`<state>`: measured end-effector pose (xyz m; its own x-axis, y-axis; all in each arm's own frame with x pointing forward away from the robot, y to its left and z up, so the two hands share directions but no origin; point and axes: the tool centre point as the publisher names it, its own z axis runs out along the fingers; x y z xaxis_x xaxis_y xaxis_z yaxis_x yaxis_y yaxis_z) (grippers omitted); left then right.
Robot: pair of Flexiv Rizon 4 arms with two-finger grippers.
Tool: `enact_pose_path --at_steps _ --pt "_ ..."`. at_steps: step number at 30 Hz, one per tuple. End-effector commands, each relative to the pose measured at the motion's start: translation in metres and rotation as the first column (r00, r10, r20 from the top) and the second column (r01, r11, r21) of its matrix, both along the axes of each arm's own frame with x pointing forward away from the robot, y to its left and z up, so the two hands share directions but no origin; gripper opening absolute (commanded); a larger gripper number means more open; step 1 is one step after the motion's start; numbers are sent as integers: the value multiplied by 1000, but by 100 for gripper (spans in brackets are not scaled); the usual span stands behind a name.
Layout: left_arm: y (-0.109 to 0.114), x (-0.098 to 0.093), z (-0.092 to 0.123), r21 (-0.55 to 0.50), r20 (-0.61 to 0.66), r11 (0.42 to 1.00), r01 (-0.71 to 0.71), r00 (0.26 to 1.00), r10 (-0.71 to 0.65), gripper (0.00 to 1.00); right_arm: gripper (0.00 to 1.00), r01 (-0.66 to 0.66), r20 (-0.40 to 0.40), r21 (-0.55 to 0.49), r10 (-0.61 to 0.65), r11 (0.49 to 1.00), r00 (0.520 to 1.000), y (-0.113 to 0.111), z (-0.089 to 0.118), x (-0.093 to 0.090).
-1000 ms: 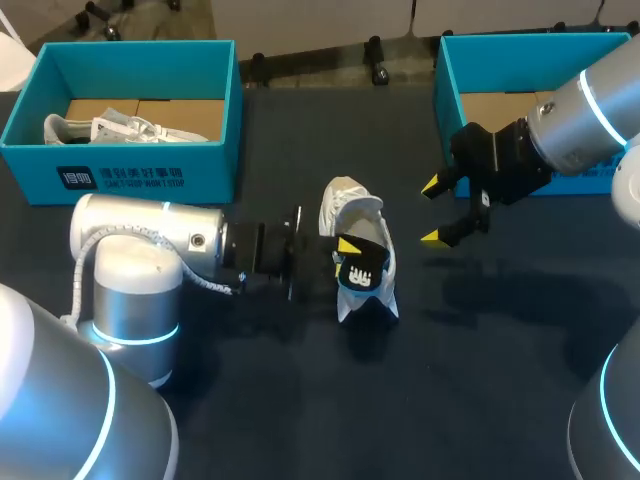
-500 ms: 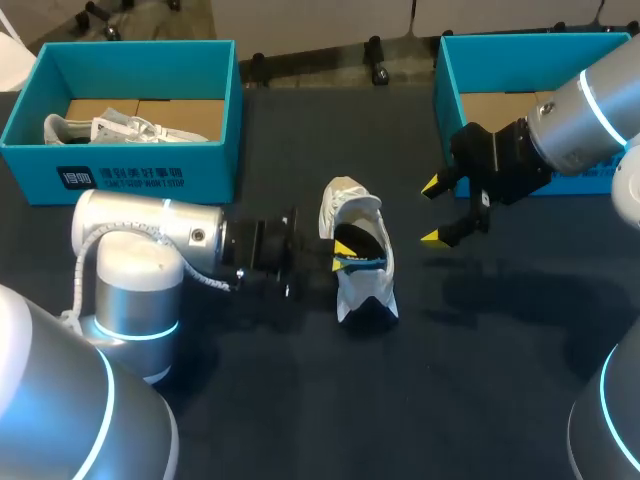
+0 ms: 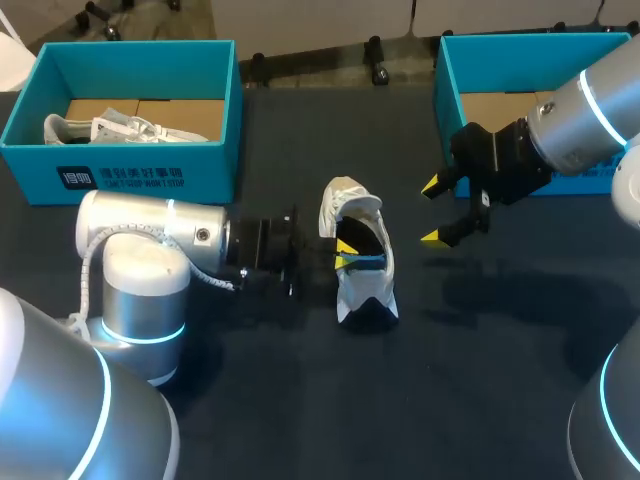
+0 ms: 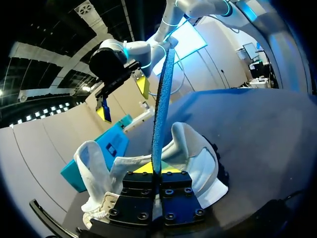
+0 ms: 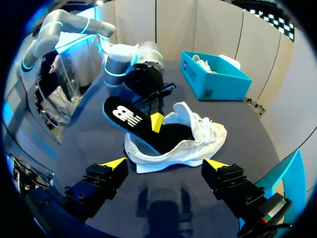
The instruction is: Take the shoe out of the shoebox, open the shoe tongue, remove and reinsert the insole, then place the shoe into the shoebox
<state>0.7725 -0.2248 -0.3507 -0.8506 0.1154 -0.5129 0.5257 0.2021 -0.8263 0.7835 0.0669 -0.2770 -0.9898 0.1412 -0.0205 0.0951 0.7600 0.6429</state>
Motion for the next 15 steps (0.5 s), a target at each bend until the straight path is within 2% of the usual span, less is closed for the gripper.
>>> enact_pose_path --at_steps 1,2,5,8,10,11,12,15 --pt "4 -9 10 -9 0 1000 -2 1000 2 44 100 1 1 -2 -1 1000 1000 1 -1 0" --pt "4 -12 13 -24 -2 1000 3 1000 -3 47 100 1 1 -2 -1 1000 1000 1 -1 0" --pt "4 -16 18 -34 3 999 13 1000 -13 46 100 1 1 -2 -1 1000 1000 1 -1 0" --pt "3 -17 19 -37 7 999 16 1000 -16 38 100 1 1 -2 -1 1000 1000 1 -1 0" --pt "0 -16 17 -35 7 999 19 1000 -19 30 100 1 1 -2 -1 1000 1000 1 -1 0" --pt "-1 -16 16 -31 4 999 25 1000 -25 19 100 1 1 -2 -1 1000 1000 1 -1 0" --pt "-2 -16 15 -28 2 999 28 1000 -28 0 100 1 1 -2 -1 1000 1000 1 -1 0" --pt "-5 -15 12 -22 1 999 36 999 -36 0 100 1 1 -2 -1 1000 1000 1 -1 0"
